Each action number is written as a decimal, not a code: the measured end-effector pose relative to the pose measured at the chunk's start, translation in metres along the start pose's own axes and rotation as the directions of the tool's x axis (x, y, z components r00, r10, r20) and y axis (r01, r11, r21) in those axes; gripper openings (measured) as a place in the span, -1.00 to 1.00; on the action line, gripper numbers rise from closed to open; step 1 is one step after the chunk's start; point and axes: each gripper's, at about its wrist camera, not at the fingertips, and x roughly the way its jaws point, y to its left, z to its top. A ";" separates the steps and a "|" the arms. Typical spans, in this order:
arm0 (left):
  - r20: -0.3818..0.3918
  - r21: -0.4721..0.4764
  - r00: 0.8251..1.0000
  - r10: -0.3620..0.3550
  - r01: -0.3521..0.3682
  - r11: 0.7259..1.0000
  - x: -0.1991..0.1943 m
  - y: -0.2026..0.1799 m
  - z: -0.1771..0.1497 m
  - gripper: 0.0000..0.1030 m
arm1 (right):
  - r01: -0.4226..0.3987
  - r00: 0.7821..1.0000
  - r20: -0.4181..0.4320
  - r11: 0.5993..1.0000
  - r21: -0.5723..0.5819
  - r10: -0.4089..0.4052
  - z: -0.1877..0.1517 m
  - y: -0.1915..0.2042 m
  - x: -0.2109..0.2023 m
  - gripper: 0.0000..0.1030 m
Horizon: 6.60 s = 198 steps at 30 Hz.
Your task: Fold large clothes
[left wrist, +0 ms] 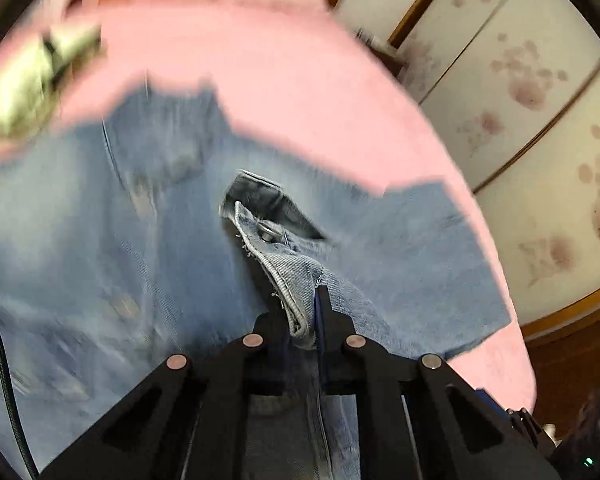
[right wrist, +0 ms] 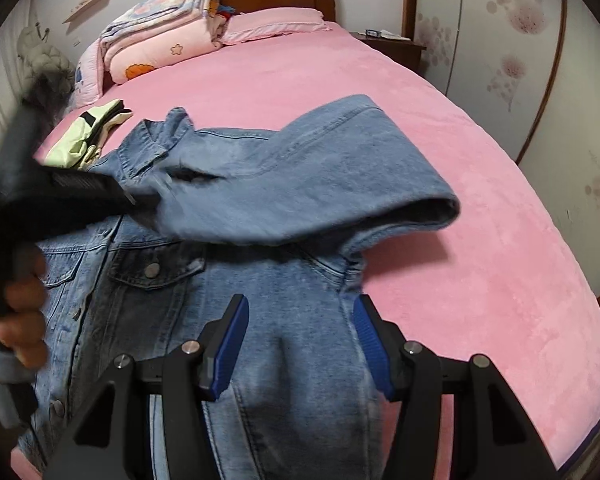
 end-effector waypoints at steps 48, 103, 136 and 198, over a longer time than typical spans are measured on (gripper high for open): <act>-0.116 -0.160 0.981 0.153 -0.171 0.972 -0.009 0.235 0.043 0.48 | 0.009 0.999 -0.037 0.999 -0.053 -0.011 0.085 0.016 0.020 0.22; 0.163 -0.005 0.956 0.244 -0.246 0.969 -0.231 0.156 0.009 0.83 | -0.100 0.991 0.085 0.991 -0.085 0.107 0.103 0.112 -0.065 0.17; 0.120 -0.542 0.903 0.412 -0.289 0.790 -0.306 0.474 -0.153 0.83 | -0.294 0.952 -0.039 0.871 -0.394 0.304 0.005 0.398 -0.052 0.17; 0.242 0.154 0.958 0.153 -0.194 0.969 -0.152 0.176 0.007 -0.95 | -0.116 0.990 0.080 0.992 -0.049 0.120 0.038 0.213 -0.022 0.17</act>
